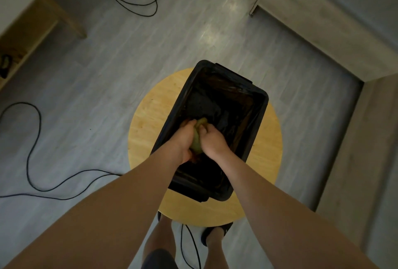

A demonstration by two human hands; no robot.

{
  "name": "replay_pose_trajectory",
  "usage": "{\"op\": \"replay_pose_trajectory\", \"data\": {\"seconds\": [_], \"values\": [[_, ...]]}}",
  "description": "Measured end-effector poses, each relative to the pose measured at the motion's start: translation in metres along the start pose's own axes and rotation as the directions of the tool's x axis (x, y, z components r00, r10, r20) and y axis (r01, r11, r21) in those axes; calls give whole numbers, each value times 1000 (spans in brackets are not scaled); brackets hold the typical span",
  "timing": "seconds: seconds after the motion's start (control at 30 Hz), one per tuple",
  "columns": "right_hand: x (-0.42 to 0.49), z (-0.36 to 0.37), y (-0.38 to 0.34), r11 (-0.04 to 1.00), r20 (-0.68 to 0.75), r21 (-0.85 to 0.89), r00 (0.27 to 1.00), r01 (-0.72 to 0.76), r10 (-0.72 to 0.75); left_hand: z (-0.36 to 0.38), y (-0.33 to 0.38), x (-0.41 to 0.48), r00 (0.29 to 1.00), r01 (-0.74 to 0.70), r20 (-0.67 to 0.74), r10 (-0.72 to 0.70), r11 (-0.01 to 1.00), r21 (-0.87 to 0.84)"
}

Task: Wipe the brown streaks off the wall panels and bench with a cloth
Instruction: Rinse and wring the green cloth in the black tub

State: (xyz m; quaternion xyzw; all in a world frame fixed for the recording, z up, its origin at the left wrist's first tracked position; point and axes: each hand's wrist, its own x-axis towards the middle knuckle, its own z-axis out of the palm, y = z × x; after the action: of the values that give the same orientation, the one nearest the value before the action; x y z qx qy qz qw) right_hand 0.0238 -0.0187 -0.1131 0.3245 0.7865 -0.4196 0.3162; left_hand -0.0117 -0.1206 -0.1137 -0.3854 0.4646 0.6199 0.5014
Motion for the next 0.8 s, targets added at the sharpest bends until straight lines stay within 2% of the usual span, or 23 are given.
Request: {"op": "replay_pose_trajectory", "data": {"seconds": [0.1,0.17,0.23,0.3,0.4,0.5,0.57,0.63,0.67,0.73,0.8], "values": [[-31,-2,-8,963,-146,156,969,219,-197,3,6,0,998,12,54,-9,998,-59],[-45,-2,-11,922,-203,130,920,364,-335,3,9,1,998,-28,50,30,999,-38],[-45,-1,-12,898,-227,-5,874,440,-429,2,11,-1,997,-79,22,80,997,-8],[-33,-1,-12,884,-228,-170,856,435,-465,2,11,-3,994,-108,14,107,994,32],[-5,-5,-3,804,-177,-435,837,404,-517,-3,9,-11,989,-151,22,149,982,116],[22,-16,7,829,-247,-519,892,208,-379,-9,4,-23,983,-183,38,179,966,181],[29,-17,8,913,-317,-407,930,42,-184,-11,2,-28,988,-145,-26,152,972,186],[29,-12,2,970,-232,-236,973,-48,-9,-12,-1,-25,991,-104,-70,115,983,155],[27,-8,-1,981,-144,-183,989,-65,39,-11,-1,-22,992,-93,-73,101,989,112],[18,-2,-5,989,28,-146,999,-18,22,-6,-2,-16,997,-52,-65,52,999,7],[1,4,-9,993,53,-84,996,77,-73,-4,-2,-9,999,-11,-49,6,996,-87]]}}
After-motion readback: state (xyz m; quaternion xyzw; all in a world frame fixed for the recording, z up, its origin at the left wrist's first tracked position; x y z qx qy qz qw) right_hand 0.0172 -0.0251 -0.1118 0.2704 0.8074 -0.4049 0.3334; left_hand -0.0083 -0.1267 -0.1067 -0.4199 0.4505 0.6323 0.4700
